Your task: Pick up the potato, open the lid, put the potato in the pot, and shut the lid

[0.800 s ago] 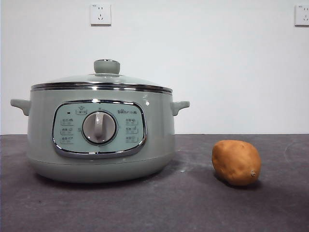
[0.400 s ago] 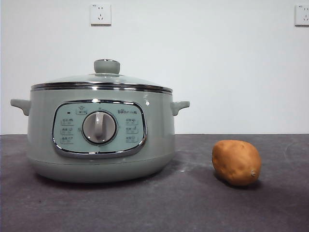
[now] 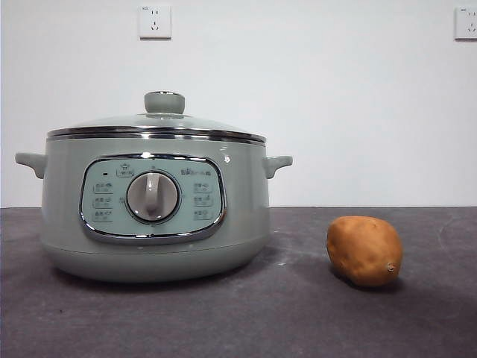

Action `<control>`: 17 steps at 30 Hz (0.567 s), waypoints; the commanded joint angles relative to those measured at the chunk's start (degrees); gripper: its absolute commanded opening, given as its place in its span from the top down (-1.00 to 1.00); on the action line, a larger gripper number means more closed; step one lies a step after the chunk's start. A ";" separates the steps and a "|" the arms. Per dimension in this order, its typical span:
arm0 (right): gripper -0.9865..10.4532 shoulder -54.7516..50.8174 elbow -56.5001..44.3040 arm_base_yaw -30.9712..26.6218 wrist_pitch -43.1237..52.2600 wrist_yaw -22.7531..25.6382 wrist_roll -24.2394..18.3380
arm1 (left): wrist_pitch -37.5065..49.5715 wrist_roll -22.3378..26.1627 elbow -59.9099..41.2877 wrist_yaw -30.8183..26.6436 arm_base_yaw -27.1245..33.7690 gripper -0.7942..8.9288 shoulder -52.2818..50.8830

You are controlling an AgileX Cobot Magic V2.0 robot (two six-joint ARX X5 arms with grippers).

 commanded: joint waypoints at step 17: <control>0.83 23.76 22.75 0.04 -5.57 -1.07 -12.90 | -14.19 18.47 27.61 3.48 0.15 0.85 24.41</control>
